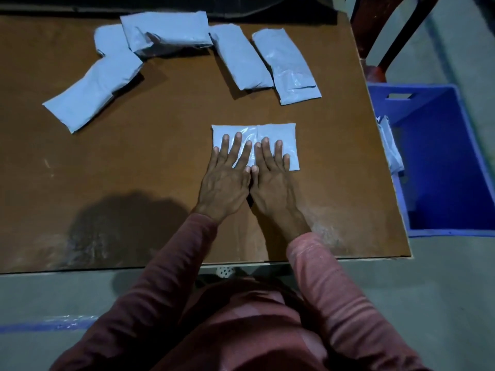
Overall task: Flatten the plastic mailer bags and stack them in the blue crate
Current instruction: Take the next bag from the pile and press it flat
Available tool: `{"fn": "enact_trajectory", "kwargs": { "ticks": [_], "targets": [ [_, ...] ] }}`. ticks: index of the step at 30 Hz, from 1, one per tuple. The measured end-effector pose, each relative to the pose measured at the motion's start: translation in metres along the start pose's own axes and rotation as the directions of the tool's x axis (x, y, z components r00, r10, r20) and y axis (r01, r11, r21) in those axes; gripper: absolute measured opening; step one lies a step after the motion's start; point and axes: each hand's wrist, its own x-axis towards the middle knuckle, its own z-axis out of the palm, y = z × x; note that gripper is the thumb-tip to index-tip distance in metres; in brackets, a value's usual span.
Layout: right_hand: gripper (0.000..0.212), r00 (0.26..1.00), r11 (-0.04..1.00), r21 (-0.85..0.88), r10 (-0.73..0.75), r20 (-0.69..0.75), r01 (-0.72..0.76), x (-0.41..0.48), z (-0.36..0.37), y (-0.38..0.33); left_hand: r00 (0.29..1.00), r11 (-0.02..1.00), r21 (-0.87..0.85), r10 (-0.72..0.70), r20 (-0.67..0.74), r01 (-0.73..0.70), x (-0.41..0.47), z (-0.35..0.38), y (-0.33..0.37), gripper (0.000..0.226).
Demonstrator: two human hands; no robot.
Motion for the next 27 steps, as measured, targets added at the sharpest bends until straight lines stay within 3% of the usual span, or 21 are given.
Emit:
{"fn": "enact_trajectory", "kwargs": {
  "ticks": [5,10,13,18,23,27],
  "targets": [
    [0.054,0.997,0.997,0.071,0.008,0.074,-0.013,0.004,-0.026,-0.005,0.998,1.000,0.022,-0.015,0.062,0.014,0.002,-0.016,0.002,0.062],
    [0.055,0.998,0.999,-0.033,0.006,-0.058,-0.008,0.045,-0.050,0.006,0.998,0.996,0.058,-0.064,-0.004,0.064,0.035,-0.026,-0.007,0.059],
    [0.053,0.999,1.000,-0.027,0.009,0.032,-0.008,0.054,-0.043,0.024,0.996,0.996,0.011,-0.086,0.027,0.085,0.037,-0.018,-0.015,0.060],
    [0.054,1.000,0.998,-0.055,0.015,0.014,-0.014,0.050,-0.035,0.029,0.997,0.996,0.028,-0.080,0.002,0.080,0.036,-0.010,-0.017,0.062],
    [0.057,0.999,0.979,-0.203,-0.011,0.033,0.017,0.046,-0.042,0.018,0.996,0.997,0.034,-0.075,0.037,0.074,0.032,-0.017,-0.018,0.064],
    [0.057,0.996,0.996,-0.027,-0.084,0.033,0.084,0.025,-0.026,0.004,0.996,0.993,0.077,-0.085,-0.001,0.085,0.011,-0.008,-0.013,0.065]
  ]
}}
